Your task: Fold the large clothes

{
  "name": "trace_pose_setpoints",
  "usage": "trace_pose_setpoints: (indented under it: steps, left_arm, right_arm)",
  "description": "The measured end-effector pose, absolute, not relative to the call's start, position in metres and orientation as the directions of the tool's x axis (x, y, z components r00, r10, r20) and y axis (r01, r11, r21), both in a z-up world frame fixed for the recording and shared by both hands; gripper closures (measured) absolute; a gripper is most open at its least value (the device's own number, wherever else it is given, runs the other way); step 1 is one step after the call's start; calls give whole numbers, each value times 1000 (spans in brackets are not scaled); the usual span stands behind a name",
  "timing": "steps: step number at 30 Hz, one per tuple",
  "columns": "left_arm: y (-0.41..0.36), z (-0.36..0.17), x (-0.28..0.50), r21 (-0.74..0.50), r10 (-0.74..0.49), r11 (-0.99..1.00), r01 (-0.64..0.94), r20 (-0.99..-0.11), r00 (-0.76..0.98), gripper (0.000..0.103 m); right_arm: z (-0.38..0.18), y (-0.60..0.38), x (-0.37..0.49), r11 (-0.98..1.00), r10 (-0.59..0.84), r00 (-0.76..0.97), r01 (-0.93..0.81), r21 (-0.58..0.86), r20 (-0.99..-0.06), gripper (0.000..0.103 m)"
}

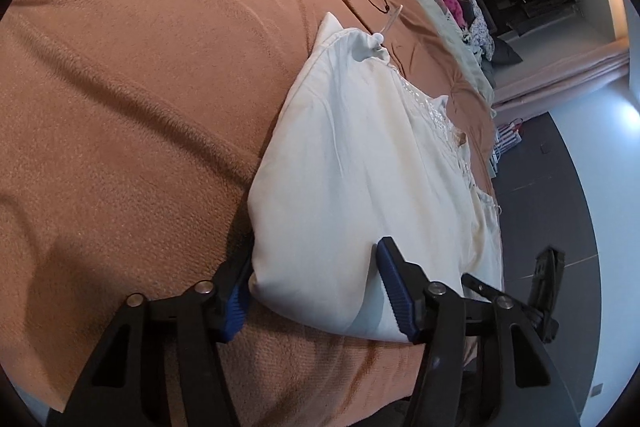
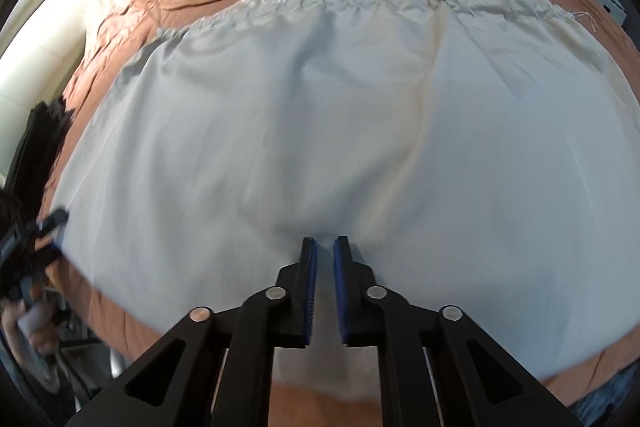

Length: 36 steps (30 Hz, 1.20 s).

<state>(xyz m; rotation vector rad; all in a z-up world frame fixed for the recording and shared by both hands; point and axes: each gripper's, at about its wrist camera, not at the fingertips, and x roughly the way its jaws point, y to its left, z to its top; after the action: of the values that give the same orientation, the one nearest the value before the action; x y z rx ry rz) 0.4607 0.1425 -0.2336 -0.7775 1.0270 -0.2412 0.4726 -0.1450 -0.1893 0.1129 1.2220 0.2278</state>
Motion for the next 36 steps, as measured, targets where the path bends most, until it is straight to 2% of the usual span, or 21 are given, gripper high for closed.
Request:
trace_pose_setpoints:
  steps: [6, 9, 13, 18, 21, 28, 36]
  left_arm:
    - [145, -235, 463, -679, -512, 708, -195, -683, 521, 76]
    - [139, -227, 464, -677, -506, 713, -182, -677, 535, 82]
    - [133, -205, 466, -694, -517, 705, -147, -645, 563, 84]
    - [118, -168, 471, -706, -543, 705, -71, -601, 586, 85]
    - [111, -152, 475, -721, -563, 692, -35, -570, 599, 86]
    - [79, -107, 488, -725, -593, 687, 46, -523, 612, 87]
    - [30, -48, 499, -694, -629, 700, 169, -486, 607, 87]
  right_arm:
    - [-194, -141, 506, 975, 222, 351, -101, 199, -910, 96]
    - [-195, -136, 519, 978, 208, 385, -115, 177, -899, 96]
    - [-195, -134, 536, 974, 213, 445, -166, 154, -870, 96]
    - [-183, -157, 534, 960, 277, 458, -105, 258, -845, 96]
    - [-168, -167, 513, 939, 336, 467, -102, 327, -818, 96]
    - [-151, -175, 459, 925, 373, 439, -106, 366, -817, 96]
    - [-174, -174, 404, 901, 425, 410, -105, 421, -807, 96]
